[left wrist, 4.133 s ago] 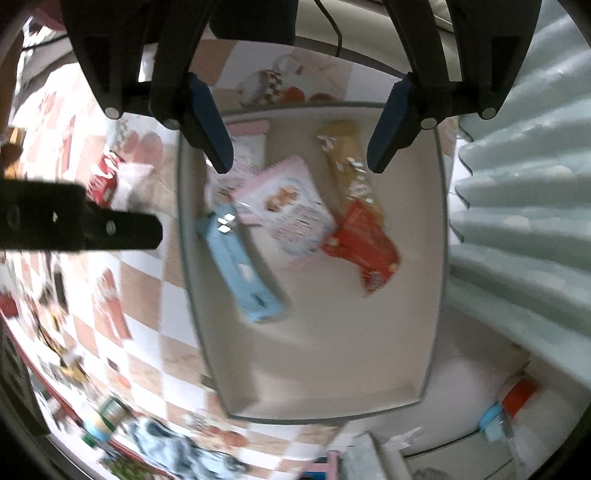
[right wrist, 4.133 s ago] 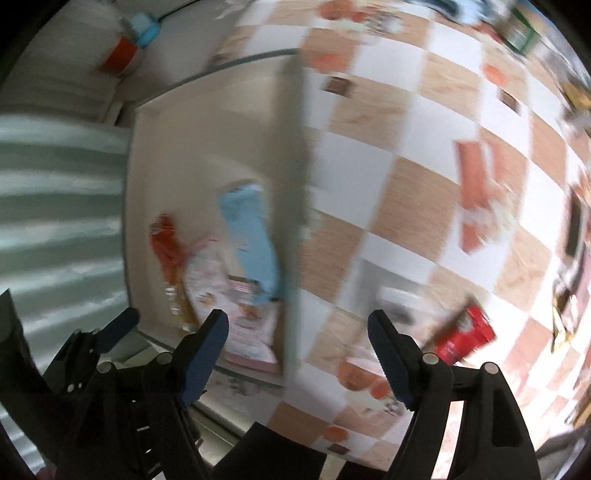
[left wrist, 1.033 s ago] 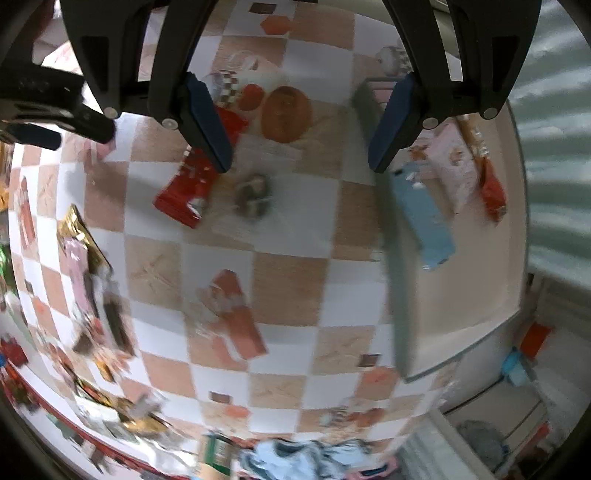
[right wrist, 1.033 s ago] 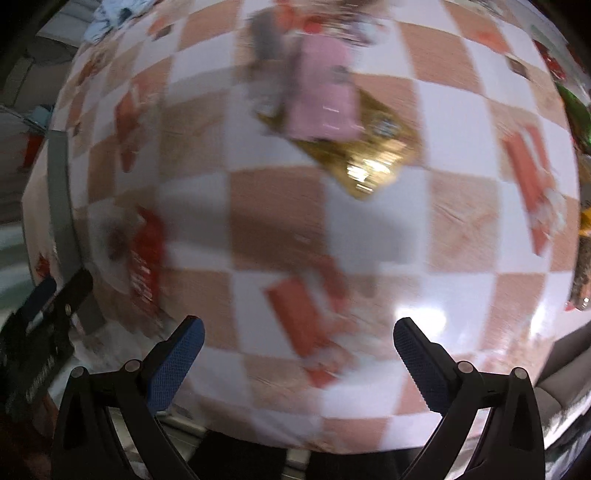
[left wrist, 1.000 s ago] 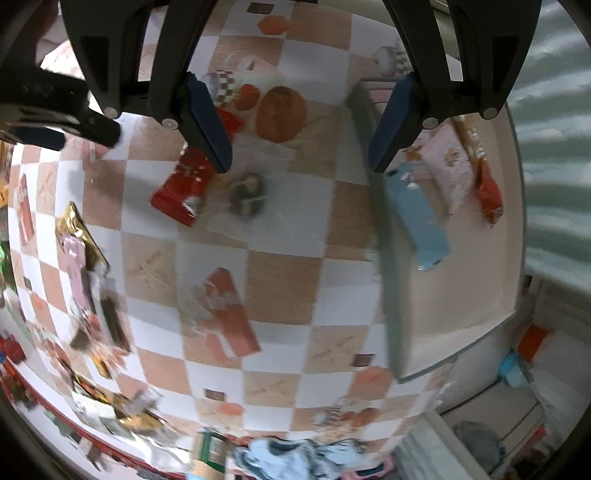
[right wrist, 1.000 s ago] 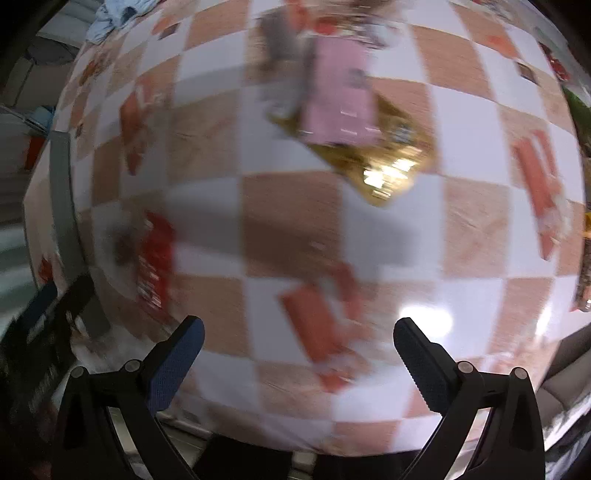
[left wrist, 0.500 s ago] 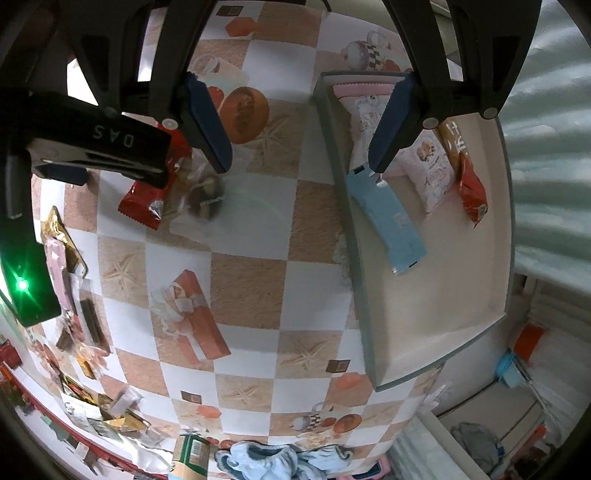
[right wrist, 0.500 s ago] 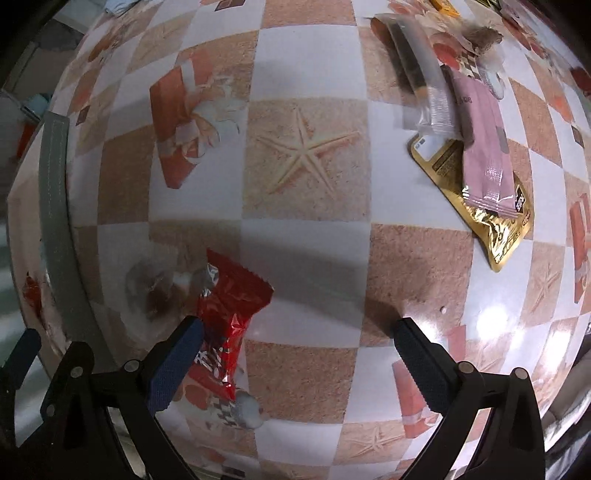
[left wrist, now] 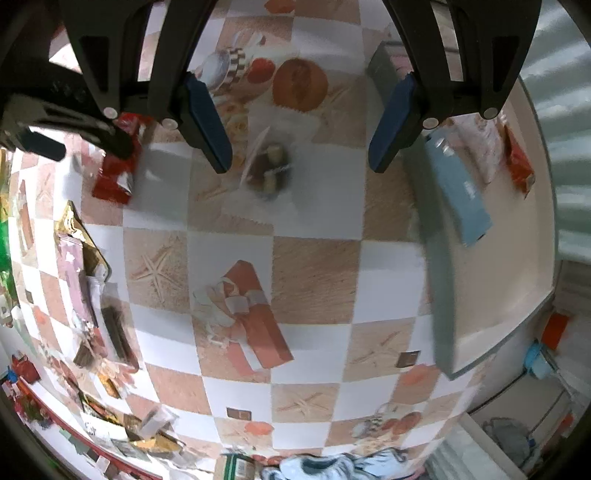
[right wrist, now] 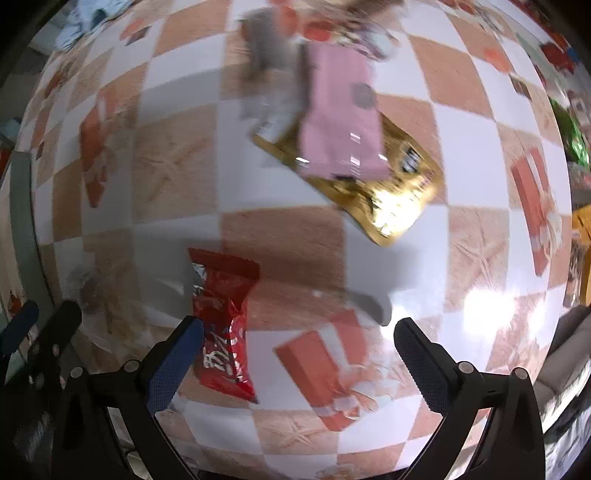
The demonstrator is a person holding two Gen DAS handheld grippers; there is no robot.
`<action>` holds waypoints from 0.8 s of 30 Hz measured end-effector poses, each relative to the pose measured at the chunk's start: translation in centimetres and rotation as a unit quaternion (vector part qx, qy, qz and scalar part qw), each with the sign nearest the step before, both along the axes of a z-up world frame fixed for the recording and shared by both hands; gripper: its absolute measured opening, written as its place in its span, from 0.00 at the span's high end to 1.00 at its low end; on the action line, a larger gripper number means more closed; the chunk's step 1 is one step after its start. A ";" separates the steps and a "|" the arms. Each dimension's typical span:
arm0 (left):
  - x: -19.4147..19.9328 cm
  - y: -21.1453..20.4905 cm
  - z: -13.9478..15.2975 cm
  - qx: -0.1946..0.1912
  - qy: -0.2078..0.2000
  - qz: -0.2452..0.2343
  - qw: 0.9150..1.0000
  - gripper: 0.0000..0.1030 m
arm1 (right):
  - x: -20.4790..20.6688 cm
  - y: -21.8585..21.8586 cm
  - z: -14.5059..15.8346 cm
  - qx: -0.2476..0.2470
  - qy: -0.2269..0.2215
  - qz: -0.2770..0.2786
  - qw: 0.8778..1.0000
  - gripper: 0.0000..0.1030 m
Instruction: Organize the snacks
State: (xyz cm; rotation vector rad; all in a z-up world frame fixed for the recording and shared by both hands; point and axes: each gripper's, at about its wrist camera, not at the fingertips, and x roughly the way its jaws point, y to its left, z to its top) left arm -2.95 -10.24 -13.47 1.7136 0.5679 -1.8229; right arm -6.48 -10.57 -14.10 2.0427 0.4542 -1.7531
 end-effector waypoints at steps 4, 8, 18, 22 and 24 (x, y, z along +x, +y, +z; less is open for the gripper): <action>-0.9 -0.4 -1.3 0.006 -0.010 -0.008 1.000 0.23 | -0.2 0.9 0.0 -0.002 -0.007 -0.014 1.000 0.00; -1.1 -1.1 -2.4 0.016 -0.018 -0.001 1.000 0.23 | -0.5 0.8 -0.7 -0.005 -0.012 0.001 1.000 0.00; -0.9 -1.8 -3.6 0.027 -0.029 0.003 0.999 0.21 | 1.1 0.5 -1.9 0.013 -0.008 0.013 1.000 0.00; -0.9 -1.9 -3.5 0.023 -0.032 -0.004 0.999 0.21 | 0.3 1.3 -2.3 0.018 -0.016 0.014 1.000 0.00; -1.0 -1.2 -3.4 0.026 -0.034 -0.008 0.999 0.23 | -0.5 -0.2 -2.4 0.027 -0.031 0.026 0.999 0.00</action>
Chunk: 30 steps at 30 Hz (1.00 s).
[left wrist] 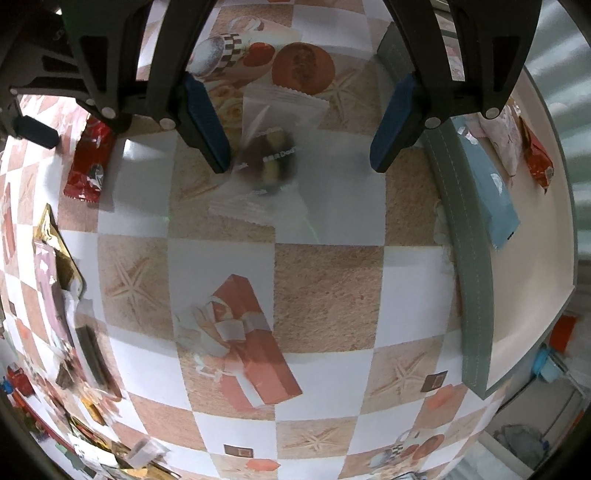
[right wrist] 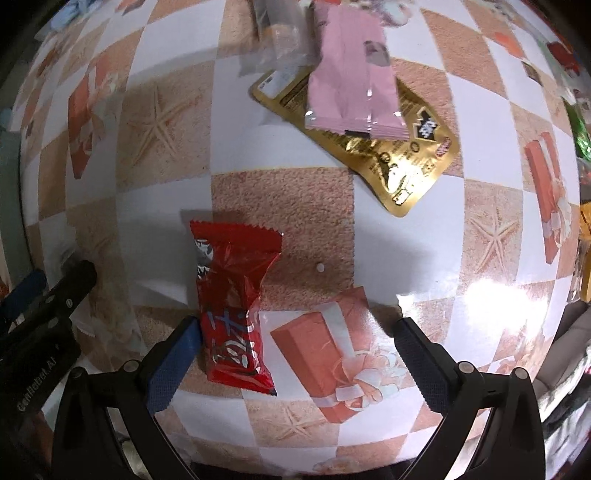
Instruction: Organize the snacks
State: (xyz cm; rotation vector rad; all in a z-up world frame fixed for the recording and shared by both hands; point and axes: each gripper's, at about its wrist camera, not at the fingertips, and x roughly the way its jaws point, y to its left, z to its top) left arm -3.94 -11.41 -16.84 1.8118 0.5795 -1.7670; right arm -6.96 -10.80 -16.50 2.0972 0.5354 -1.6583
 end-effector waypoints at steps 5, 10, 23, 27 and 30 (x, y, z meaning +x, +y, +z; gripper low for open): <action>-1.0 0.6 0.3 0.011 0.006 -0.014 1.000 0.55 | -0.4 -0.7 -0.3 0.000 0.002 0.019 1.000 0.17; -1.4 1.1 0.3 0.017 0.006 -0.020 1.000 0.68 | 0.6 -1.5 1.3 -0.016 0.024 0.060 0.998 0.68; 0.6 1.6 4.2 0.014 0.038 -0.005 0.999 0.69 | -0.5 -0.1 3.3 -0.072 -0.008 0.038 0.997 0.68; 1.9 1.8 6.0 0.010 0.054 -0.001 0.999 0.69 | -1.0 -0.7 5.3 -0.080 0.000 0.049 0.996 0.68; 2.8 1.9 7.2 0.002 0.063 0.004 0.998 0.69 | -0.9 -1.2 6.6 -0.085 0.005 0.058 0.995 0.68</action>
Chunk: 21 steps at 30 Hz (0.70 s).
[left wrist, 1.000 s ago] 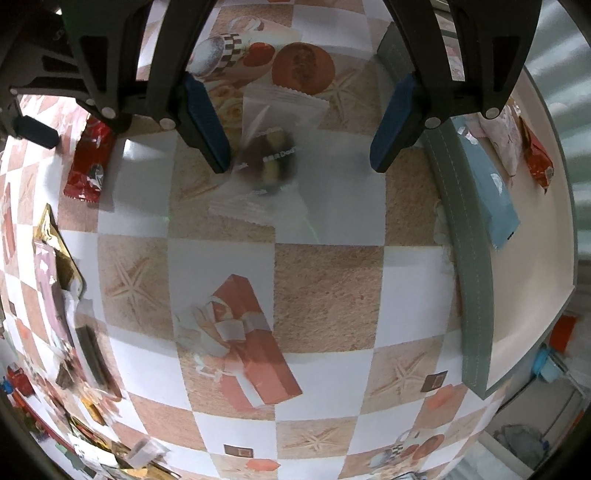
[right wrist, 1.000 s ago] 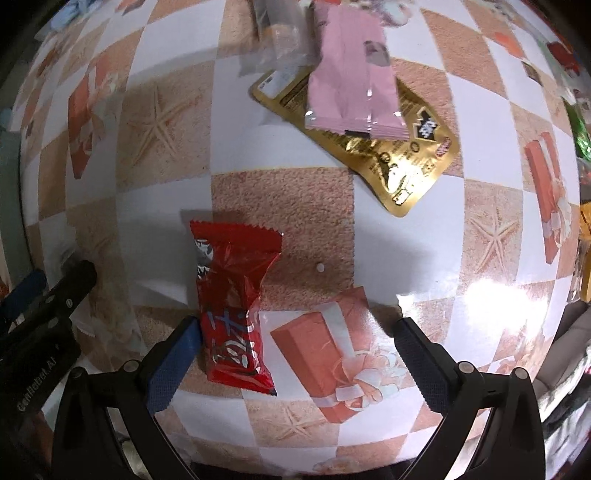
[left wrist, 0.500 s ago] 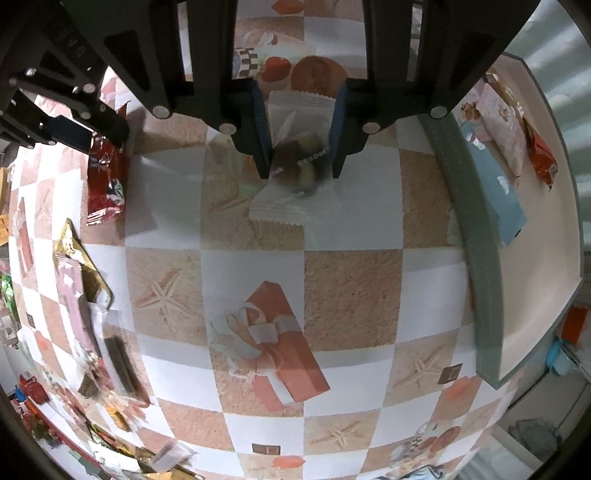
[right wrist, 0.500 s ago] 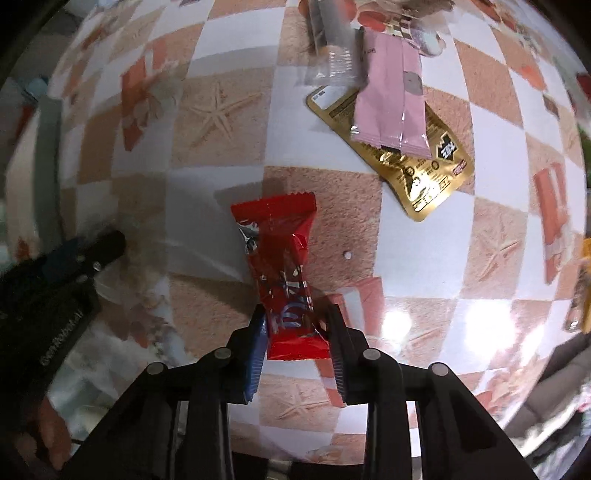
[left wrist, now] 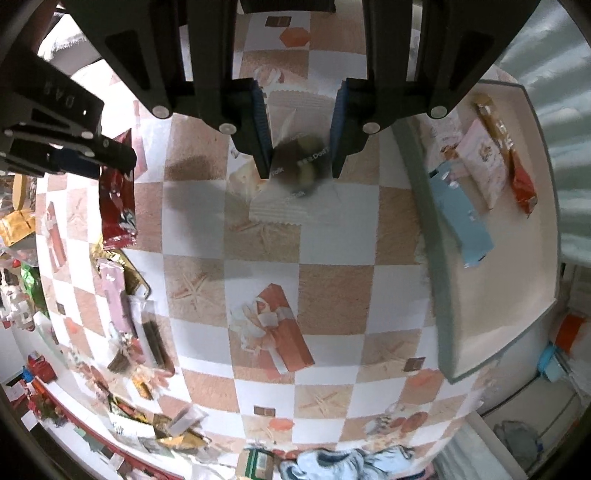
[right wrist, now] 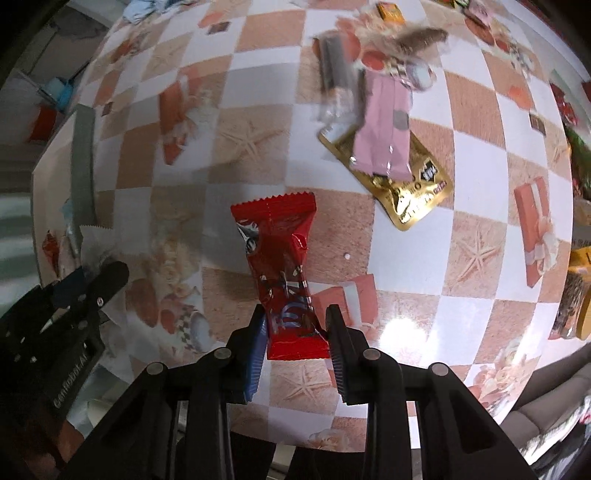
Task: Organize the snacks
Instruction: 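Carry the clear candy and red packet over the white tray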
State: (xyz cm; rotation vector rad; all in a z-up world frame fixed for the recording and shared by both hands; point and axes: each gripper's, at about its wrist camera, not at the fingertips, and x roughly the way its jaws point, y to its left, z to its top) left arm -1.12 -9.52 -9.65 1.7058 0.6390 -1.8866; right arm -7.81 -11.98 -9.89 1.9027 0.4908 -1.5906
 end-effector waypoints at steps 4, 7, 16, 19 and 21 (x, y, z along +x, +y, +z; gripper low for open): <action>1.5 -0.2 0.9 -0.011 0.005 0.016 1.000 0.69 | 1.0 -0.5 2.0 -0.005 0.007 0.011 1.000 0.68; 4.0 0.0 1.4 -0.009 0.011 0.032 0.999 0.69 | 1.7 -1.6 3.2 -0.009 0.012 0.022 1.000 0.68; 6.9 -2.3 2.3 -0.018 0.018 0.067 0.997 0.69 | 3.8 -4.5 4.0 -0.019 0.029 0.059 0.998 0.68; 8.1 -3.1 2.6 -0.023 0.020 0.080 0.996 0.69 | 4.7 -5.3 4.8 -0.023 0.033 0.072 0.997 0.68; 8.8 -3.6 2.7 -0.024 0.021 0.089 0.996 0.69 | 5.4 -6.2 4.5 -0.025 0.034 0.081 0.996 0.68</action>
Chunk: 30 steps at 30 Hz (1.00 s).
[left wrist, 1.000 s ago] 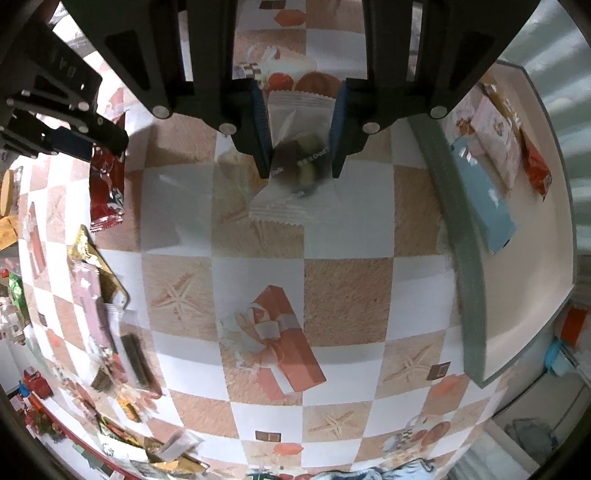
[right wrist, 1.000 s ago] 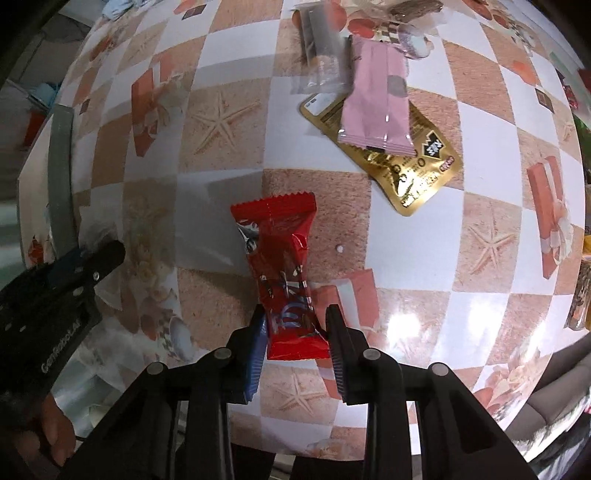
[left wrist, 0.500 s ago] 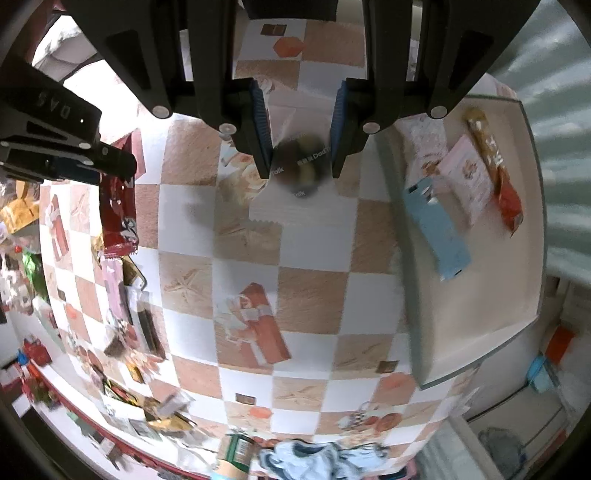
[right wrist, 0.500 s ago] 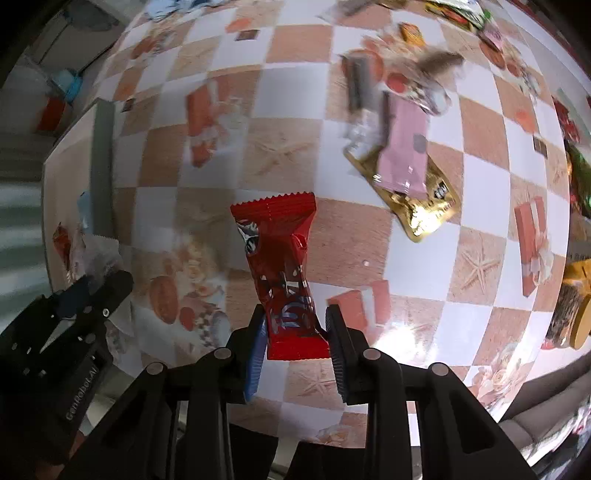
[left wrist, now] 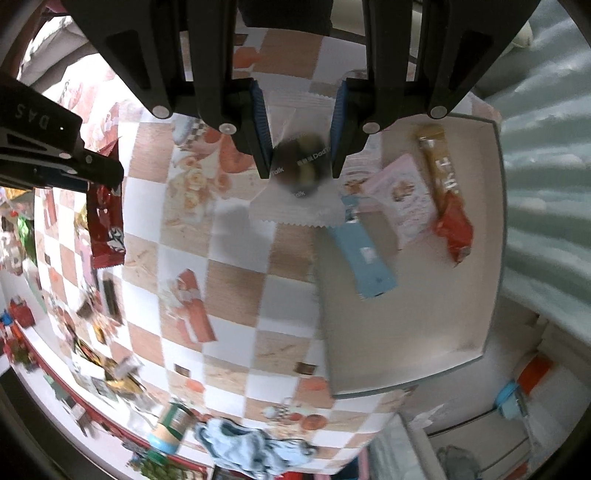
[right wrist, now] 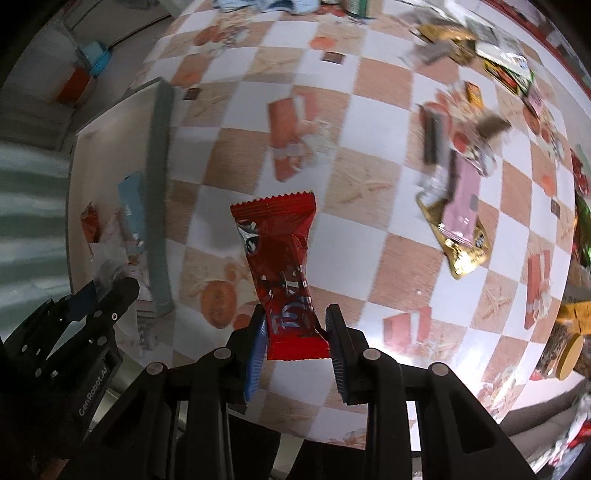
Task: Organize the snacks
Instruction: 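Carry the clear candy and red packet over the white tray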
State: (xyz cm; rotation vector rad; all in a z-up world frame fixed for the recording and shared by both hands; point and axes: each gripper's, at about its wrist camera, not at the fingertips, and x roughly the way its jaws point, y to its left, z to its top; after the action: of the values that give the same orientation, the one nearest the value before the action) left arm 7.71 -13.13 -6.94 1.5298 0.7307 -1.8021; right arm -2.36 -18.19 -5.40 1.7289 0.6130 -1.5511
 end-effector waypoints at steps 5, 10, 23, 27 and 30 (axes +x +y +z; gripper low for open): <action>2.0 -1.3 0.4 -0.003 0.001 0.022 1.000 0.69 | 1.5 -2.0 0.2 -0.004 0.004 0.020 1.000 0.68; 3.8 -2.8 0.6 -0.006 0.002 0.043 0.999 0.69 | 3.0 -4.3 0.7 -0.010 0.007 0.042 0.999 0.68; 7.5 -7.4 0.9 -0.013 0.004 0.094 0.995 0.69 | 6.2 -10.7 1.4 -0.024 0.017 0.103 0.994 0.68; 7.9 -9.0 0.8 -0.019 0.004 0.104 0.994 0.69 | 6.9 -12.4 1.5 -0.030 0.015 0.115 0.993 0.68; 8.0 -9.9 0.6 -0.022 0.004 0.109 0.994 0.69 | 7.2 -13.3 1.4 -0.032 0.013 0.122 0.992 0.68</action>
State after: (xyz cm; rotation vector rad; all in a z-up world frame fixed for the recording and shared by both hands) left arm 15.74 -22.99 -6.29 1.3590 0.8240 -1.6518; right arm 4.87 -31.50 -3.99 1.5270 0.7503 -1.4085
